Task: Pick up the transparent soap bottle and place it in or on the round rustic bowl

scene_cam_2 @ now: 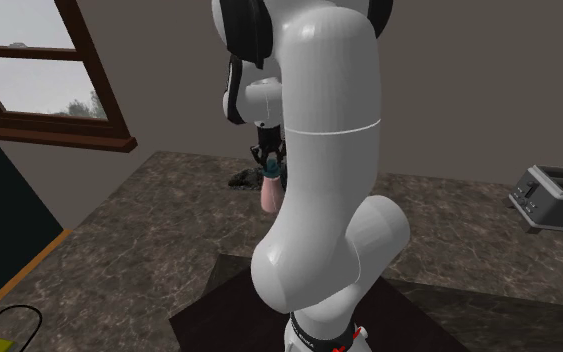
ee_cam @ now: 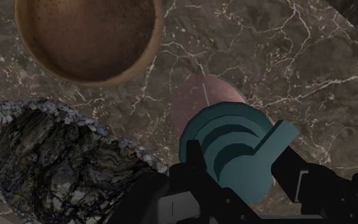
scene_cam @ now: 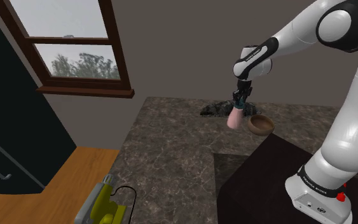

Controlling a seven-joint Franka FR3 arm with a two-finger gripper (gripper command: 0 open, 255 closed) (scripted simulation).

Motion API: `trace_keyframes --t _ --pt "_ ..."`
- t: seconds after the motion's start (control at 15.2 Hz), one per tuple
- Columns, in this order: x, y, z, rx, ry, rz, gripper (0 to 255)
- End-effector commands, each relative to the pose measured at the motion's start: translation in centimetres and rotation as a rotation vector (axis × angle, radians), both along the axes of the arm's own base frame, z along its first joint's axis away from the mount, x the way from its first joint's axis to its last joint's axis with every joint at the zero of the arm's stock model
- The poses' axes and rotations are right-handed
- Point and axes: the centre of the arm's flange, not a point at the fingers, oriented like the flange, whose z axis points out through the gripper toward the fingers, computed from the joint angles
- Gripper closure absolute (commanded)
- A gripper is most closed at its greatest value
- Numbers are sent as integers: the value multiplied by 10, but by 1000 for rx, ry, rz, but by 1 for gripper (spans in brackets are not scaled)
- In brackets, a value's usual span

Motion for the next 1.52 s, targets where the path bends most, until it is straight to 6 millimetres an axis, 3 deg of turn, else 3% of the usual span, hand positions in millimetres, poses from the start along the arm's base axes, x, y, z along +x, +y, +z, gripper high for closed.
trace_keyframes --t 0.0,1.45 --pt "0 0 11 0 0 0 255" --pt "0 0 127 0 0 0 255"
